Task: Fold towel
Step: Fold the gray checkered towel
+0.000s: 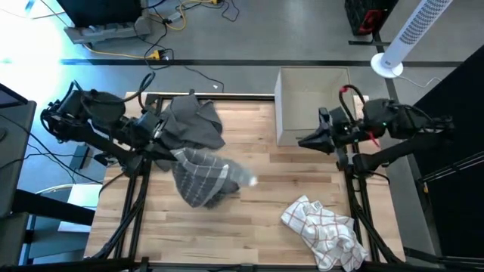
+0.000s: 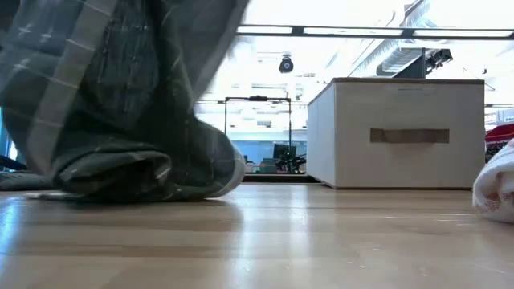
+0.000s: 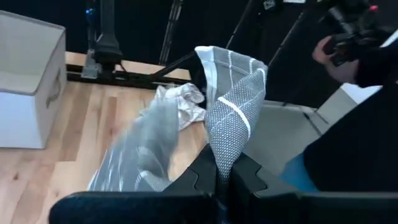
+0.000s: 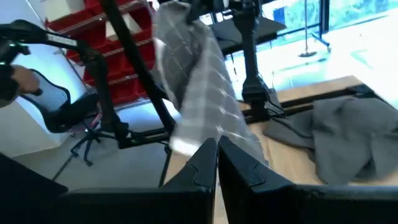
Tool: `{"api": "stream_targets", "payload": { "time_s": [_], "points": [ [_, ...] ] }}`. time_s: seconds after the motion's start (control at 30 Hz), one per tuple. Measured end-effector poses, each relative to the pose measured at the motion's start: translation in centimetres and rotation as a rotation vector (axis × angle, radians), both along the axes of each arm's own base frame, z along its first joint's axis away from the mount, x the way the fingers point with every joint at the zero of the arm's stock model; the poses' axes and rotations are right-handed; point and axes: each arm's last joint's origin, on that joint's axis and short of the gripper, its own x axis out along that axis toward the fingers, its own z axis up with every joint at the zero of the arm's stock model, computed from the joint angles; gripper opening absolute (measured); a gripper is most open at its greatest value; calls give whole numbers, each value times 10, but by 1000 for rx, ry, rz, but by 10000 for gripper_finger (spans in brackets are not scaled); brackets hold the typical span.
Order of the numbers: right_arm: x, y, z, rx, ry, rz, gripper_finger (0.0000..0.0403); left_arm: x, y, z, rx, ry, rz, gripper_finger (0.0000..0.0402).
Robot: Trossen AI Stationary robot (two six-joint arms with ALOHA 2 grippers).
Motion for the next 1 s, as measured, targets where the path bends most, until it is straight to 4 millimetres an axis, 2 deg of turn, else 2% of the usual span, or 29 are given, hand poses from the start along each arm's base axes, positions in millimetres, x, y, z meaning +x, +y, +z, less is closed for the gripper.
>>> {"api": "stream_targets", "payload": {
  "time_s": [0.1,0.2,0.3,0.37,0.5,0.67,0.8,0.9,1.0],
  "points": [
    [6,5,-7,-25,51,-33,0,14,-5,-23,73,69,-47,0],
    [16,7,-18,-37,137,-56,0,36,-13,-59,158,125,-152,0],
    [25,8,-26,-37,196,-63,0,63,-17,-94,174,72,-223,0],
    [30,9,-29,-39,213,-60,0,83,-14,-106,135,-30,-263,0],
    [31,9,-30,-5,216,-70,0,115,-1,-111,-28,-175,-300,0],
    [38,23,-39,-124,249,-13,0,138,22,-131,-175,-57,-300,0],
    [49,40,-44,-356,215,-17,0,146,46,-140,-368,59,-262,0],
    [57,55,-47,-600,179,-52,0,146,60,-138,-458,78,-234,0],
    [63,66,-52,-831,186,-119,0,142,70,-128,-497,21,-236,0]
  ]
}}
